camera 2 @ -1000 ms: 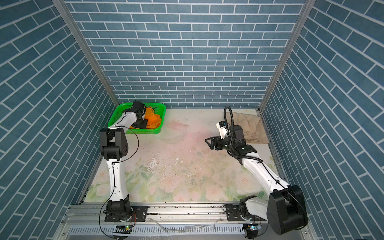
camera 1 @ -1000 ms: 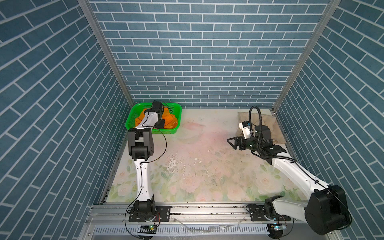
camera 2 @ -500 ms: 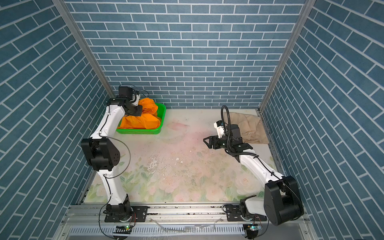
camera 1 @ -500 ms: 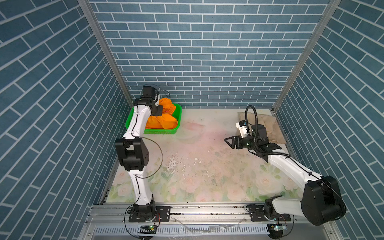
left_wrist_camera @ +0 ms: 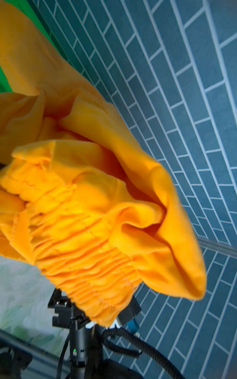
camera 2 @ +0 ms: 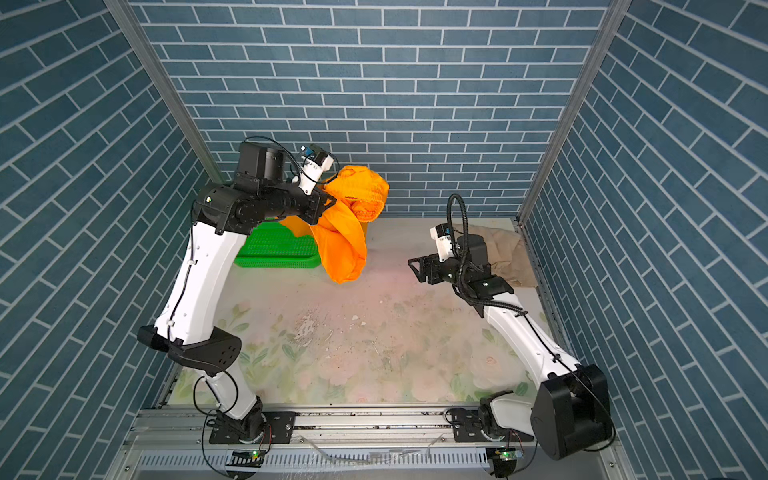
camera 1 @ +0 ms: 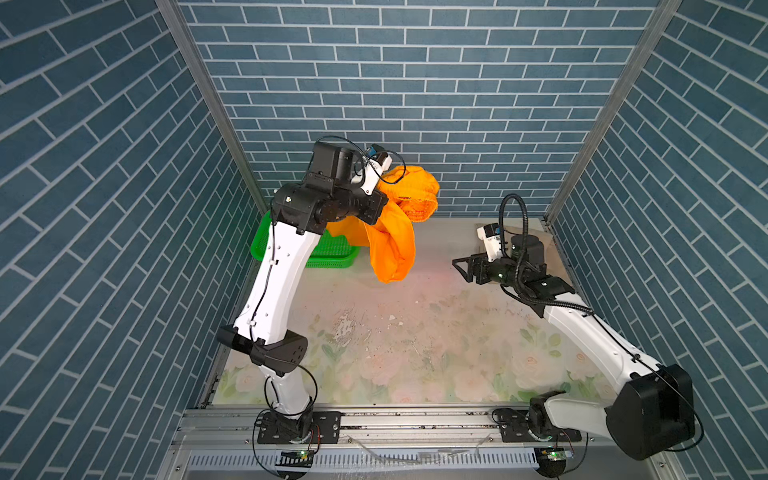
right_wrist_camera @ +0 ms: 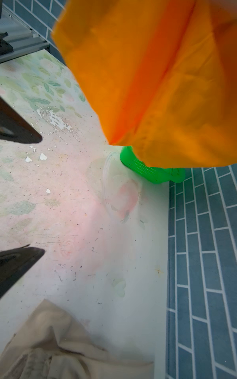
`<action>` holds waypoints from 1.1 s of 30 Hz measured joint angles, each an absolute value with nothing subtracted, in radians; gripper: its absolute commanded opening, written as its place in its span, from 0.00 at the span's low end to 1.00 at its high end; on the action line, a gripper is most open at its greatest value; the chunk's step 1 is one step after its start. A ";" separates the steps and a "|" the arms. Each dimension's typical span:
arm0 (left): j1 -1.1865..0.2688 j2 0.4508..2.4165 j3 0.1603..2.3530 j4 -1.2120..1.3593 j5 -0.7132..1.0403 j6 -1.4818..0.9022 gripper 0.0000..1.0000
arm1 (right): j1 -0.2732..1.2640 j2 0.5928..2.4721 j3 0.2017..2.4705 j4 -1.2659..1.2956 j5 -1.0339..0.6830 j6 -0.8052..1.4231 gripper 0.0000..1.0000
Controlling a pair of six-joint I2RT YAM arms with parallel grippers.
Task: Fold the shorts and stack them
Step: 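Lift the orange shorts out of the basket with the left gripper and drop them mid-table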
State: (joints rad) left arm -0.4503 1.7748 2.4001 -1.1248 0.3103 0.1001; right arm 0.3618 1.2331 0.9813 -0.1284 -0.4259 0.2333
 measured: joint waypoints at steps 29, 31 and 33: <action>-0.589 1.416 1.392 -0.751 0.337 -0.068 1.00 | 0.377 1.515 1.043 -0.268 -0.461 0.211 0.84; -0.551 1.354 1.371 -0.743 0.308 -0.085 1.00 | 0.402 1.589 1.062 -0.262 -0.496 0.212 0.84; -0.512 1.314 1.340 -0.746 0.271 -0.105 1.00 | 0.440 1.641 1.082 -0.269 -0.515 0.202 0.83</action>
